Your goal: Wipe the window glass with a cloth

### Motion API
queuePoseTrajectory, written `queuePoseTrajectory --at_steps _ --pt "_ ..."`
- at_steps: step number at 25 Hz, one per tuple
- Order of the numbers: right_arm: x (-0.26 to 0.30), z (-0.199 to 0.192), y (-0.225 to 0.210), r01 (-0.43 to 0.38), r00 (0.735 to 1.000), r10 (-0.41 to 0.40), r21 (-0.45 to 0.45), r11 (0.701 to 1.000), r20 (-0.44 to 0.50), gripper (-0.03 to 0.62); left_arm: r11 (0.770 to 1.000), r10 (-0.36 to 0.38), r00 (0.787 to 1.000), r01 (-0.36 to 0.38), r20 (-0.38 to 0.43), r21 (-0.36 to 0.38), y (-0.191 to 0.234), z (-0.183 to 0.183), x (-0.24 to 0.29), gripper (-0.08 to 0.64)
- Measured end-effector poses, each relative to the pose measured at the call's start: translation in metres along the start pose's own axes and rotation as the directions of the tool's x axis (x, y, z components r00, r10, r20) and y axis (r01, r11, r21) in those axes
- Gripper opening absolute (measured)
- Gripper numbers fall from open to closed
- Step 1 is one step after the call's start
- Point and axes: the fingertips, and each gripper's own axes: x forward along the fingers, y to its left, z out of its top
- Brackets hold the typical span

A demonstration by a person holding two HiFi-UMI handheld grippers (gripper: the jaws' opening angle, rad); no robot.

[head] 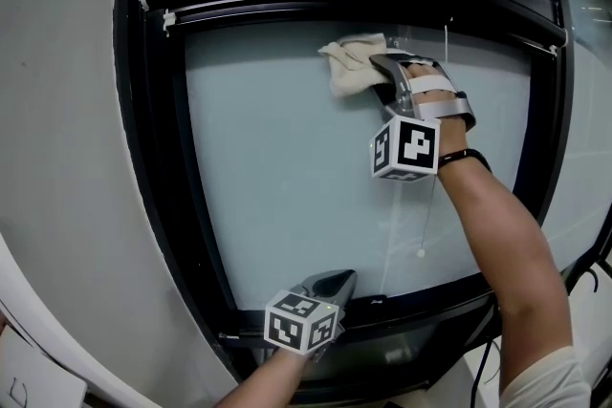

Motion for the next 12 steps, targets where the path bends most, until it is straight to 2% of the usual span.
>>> queuePoseTrajectory --at_steps 3,7,12 --pt "0.005 0.000 0.011 -0.016 1.000 0.016 -0.041 0.999 0.000 0.103 1.000 0.010 1.000 -0.010 -0.010 -0.013 0.001 -0.006 0.003 0.015" --pt "0.003 -0.002 0.019 -0.038 0.999 0.038 -0.025 0.999 0.004 0.101 0.999 0.024 1.000 -0.024 -0.010 -0.033 0.001 -0.012 0.006 0.015" --pt "-0.001 -0.001 0.030 -0.026 1.000 0.026 -0.063 0.998 -0.004 0.100 0.998 0.039 0.999 -0.040 -0.018 -0.048 0.005 -0.021 0.009 0.015"
